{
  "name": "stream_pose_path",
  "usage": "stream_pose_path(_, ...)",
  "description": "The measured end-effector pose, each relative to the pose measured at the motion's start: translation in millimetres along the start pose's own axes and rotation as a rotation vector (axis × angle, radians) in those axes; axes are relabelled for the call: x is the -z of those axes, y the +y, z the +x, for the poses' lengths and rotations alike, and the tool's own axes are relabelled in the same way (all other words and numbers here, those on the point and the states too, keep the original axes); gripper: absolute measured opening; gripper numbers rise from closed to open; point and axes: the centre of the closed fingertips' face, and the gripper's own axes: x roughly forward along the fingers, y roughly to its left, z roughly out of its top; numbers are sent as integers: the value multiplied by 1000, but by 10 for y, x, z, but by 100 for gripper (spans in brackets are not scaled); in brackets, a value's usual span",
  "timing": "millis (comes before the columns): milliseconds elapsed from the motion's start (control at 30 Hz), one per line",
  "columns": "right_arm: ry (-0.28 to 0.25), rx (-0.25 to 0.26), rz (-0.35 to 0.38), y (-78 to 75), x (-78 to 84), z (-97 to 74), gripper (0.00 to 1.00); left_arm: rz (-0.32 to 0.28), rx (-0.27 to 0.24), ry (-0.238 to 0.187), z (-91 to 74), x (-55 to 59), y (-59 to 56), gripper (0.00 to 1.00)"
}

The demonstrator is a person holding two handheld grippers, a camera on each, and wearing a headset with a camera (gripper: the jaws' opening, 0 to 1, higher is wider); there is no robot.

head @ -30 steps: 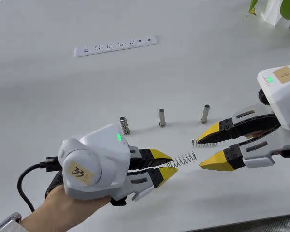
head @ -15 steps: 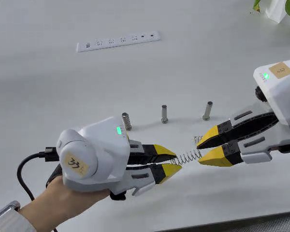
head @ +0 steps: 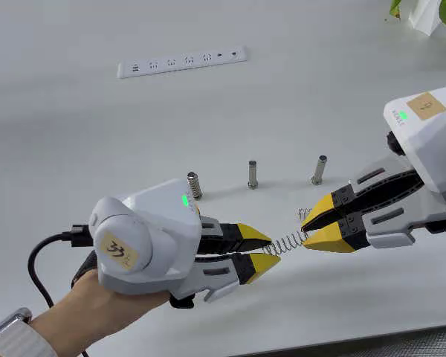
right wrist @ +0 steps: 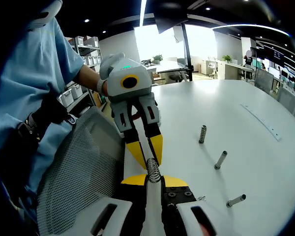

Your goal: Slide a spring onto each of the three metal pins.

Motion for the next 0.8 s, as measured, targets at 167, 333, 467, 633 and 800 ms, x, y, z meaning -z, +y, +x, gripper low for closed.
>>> stream_pose_path(167,19,8,-47,18,-84,14,7,-5,1,10,26,6,-3,7)
stream_pose_path(333,14,10,-76,39,-197,21,7,-4,8,16,50,6,-26,6)
stream_pose_path(467,24,10,-96,45,-220,27,7,-4,7,15,57,2,-24,6)
stream_pose_path(633,31,10,-107,35,-216,15,7,-9,6,9,45,-4,-20,6)
stream_pose_path(800,33,10,-108,46,-221,14,7,-7,7,6,41,-4,-23,6)
